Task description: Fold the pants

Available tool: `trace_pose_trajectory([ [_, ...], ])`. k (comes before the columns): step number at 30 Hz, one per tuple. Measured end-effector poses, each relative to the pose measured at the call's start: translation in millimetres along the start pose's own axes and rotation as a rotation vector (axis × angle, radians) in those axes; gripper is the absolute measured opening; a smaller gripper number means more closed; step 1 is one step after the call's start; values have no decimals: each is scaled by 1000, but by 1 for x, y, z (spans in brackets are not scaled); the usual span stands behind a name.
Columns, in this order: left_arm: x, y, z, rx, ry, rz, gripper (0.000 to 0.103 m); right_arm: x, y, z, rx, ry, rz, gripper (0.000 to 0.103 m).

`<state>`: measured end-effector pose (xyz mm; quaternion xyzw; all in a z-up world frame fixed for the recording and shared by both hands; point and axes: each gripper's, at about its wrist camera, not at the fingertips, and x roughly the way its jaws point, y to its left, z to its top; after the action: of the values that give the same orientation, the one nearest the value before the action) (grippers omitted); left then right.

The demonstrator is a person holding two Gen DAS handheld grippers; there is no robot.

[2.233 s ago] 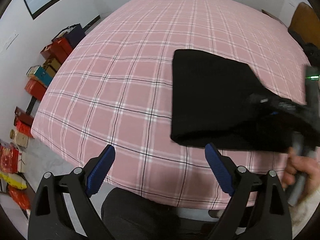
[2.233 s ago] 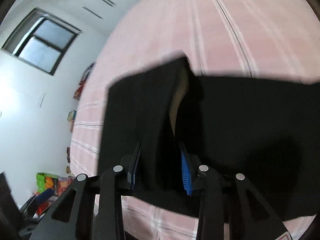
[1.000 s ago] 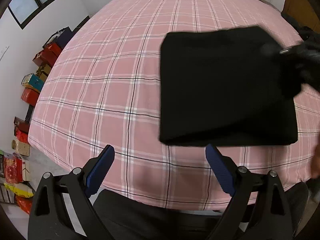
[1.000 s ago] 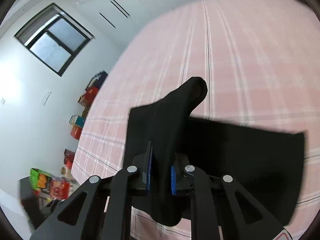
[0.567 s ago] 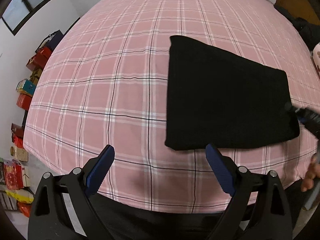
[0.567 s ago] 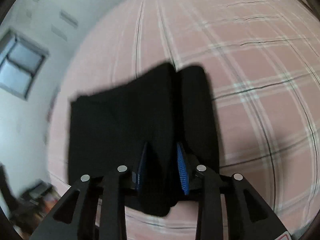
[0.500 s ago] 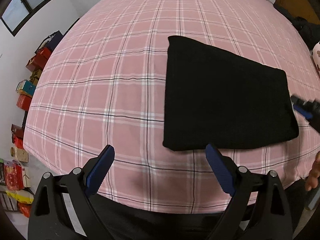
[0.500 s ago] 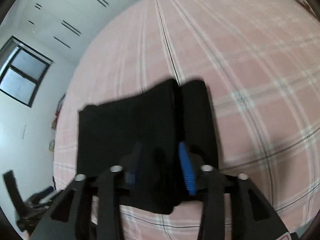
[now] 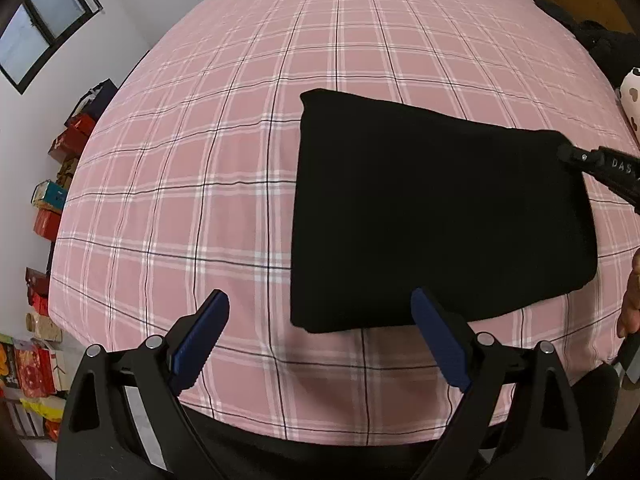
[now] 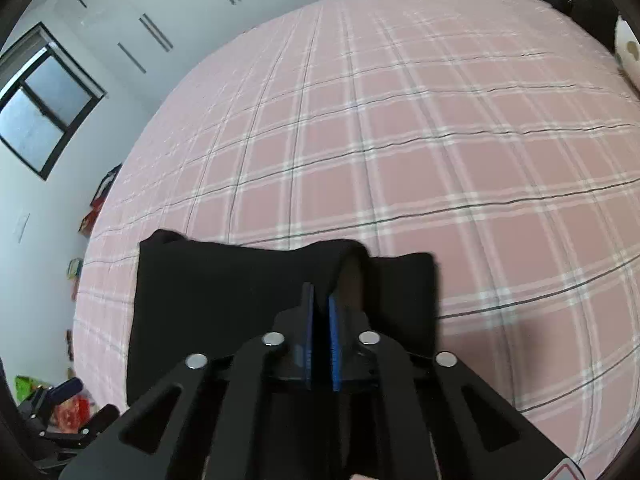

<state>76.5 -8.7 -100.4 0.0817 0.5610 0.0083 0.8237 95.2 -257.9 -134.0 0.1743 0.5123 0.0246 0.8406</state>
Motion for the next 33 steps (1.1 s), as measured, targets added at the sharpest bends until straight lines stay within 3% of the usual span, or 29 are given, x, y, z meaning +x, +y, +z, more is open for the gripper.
trace_pose_trajectory([
  [1,0,-1,1,1,0,-4,90,7,-4,-4,-3,43,-54,17],
  [3,1,-4,2,3,-1,-6,90,-1,-9,-12,36,37,2,18],
  [5,1,-5,2,4,-2,-9,90,-13,-11,-24,75,26,59,42],
  [6,2,-5,2,3,1,-7,90,-19,-10,-31,83,22,78,59],
  [7,3,-6,2,3,3,-9,90,-23,-8,-42,80,20,90,61],
  [13,2,-12,-3,13,5,-5,90,-28,-20,-84,158,42,121,60],
  [15,1,-15,-7,27,4,-1,90,-32,-31,-88,211,43,174,60],
  [22,3,-25,-17,41,25,1,90,-8,-24,-74,201,83,207,61],
  [23,3,-28,-18,46,30,3,90,-1,-20,-72,199,89,225,57],
  [24,3,-30,-18,52,30,7,90,3,-15,-70,190,102,234,25],
  [25,2,-31,-18,57,29,9,90,0,-11,-73,175,104,226,17],
  [27,-2,-33,-16,68,17,10,90,-17,-1,-67,126,56,229,16],
  [30,-6,-39,-13,86,3,10,90,-40,-4,-65,90,-3,189,16],
  [33,-6,-52,-8,116,-14,32,90,-24,-24,-73,89,83,35,24],
])
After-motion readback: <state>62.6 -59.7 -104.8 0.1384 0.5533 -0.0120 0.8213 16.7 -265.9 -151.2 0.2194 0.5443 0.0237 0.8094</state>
